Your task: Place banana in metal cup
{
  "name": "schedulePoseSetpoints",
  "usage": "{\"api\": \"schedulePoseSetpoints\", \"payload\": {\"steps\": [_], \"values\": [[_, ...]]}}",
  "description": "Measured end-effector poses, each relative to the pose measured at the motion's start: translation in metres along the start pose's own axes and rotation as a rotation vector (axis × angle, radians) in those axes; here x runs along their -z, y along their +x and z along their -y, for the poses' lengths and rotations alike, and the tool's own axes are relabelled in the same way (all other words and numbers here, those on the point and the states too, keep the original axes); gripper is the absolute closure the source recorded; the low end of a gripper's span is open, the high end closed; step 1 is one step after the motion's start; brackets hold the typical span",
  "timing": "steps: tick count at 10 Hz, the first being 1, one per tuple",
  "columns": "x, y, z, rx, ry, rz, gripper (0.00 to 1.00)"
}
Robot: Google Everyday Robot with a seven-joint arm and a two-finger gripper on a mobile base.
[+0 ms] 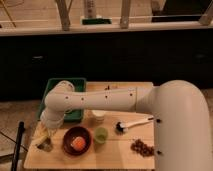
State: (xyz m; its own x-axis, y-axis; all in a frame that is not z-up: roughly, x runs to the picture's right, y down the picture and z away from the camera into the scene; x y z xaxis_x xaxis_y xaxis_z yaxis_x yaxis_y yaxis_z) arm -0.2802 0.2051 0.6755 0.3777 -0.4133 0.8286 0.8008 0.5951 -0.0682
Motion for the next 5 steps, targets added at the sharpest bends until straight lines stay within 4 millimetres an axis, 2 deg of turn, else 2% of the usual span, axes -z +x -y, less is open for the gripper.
{"api": "schedulePoseSetpoints", "payload": {"steps": [5], "values": [[-0.0044,-0.0022,0.0056,0.052,-0.064,0.003,1.0]]}}
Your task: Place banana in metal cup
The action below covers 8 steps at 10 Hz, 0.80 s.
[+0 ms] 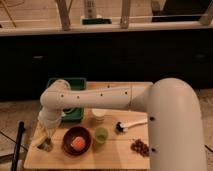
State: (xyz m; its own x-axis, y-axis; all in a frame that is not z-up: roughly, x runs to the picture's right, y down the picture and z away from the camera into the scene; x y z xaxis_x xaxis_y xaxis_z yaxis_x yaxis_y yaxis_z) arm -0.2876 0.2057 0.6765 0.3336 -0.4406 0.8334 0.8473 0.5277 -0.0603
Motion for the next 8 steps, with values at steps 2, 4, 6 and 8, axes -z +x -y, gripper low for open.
{"api": "schedulePoseSetpoints", "payload": {"steps": [2,4,6,8], "values": [[-0.004,-0.002,0.004,0.029,-0.032,0.005,1.0],[-0.01,-0.004,0.01,0.056,-0.067,0.013,1.0],[-0.018,-0.007,0.017,0.081,-0.102,0.023,1.0],[-0.026,-0.01,0.021,0.103,-0.137,0.035,1.0]]}}
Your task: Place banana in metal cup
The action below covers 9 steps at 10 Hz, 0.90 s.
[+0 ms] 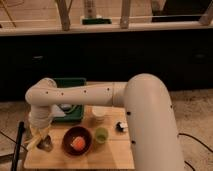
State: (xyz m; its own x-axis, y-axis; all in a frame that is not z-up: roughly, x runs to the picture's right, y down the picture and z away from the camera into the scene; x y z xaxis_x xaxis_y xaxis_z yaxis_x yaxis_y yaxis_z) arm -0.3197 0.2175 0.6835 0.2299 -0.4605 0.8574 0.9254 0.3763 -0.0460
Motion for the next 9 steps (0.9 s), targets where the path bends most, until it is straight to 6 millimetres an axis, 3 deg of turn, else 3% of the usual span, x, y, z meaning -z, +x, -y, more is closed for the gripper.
{"api": "schedulePoseSetpoints", "payload": {"steps": [6,8,9], "values": [[-0.0083,0.0015,-0.0046,0.008,-0.04,0.02,1.0],[-0.0095,0.0014,-0.006,0.006,-0.048,0.025,0.9],[-0.0105,0.0013,-0.0066,0.007,-0.054,0.029,0.8]]}}
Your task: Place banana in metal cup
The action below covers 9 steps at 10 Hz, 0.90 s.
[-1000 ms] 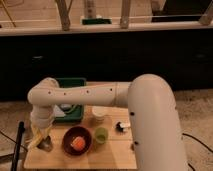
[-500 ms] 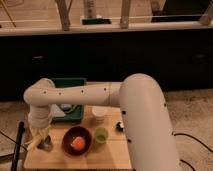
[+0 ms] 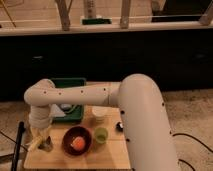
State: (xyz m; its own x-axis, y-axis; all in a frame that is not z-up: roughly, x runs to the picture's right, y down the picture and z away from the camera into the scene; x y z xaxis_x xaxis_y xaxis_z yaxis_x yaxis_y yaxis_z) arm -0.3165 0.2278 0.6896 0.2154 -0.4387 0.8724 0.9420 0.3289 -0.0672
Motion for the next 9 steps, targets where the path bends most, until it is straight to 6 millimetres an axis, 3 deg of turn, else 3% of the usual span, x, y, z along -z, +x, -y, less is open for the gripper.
{"api": "schedulePoseSetpoints", "payload": {"steps": [5,6,9], "values": [[-0.0051,-0.0002,-0.0023,-0.001,-0.031,0.009,0.28],[-0.0064,-0.0012,-0.0021,-0.001,-0.034,0.01,0.22],[-0.0094,-0.0035,-0.0036,0.0,-0.039,0.011,0.2]]}}
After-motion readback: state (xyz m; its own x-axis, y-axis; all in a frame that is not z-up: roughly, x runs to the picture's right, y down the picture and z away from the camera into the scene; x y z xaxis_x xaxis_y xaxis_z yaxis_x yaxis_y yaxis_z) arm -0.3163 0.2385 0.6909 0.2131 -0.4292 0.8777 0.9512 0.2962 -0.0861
